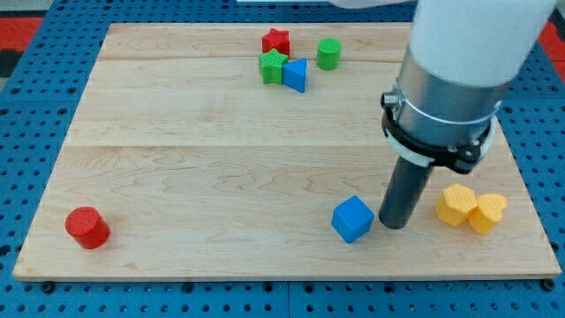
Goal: Move blue cube to the bottom center
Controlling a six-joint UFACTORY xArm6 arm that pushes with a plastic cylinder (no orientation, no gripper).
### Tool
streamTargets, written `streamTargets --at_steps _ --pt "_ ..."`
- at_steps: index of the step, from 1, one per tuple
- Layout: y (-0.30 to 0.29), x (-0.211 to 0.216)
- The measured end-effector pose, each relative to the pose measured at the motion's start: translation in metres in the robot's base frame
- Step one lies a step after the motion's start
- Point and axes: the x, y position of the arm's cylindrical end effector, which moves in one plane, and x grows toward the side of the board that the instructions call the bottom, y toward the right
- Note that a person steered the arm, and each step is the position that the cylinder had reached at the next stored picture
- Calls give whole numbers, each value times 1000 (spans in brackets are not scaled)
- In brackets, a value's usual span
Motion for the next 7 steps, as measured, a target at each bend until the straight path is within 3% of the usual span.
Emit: streamTargets --at_steps 2,7 --pt "-62 1" --pt "-101 -8"
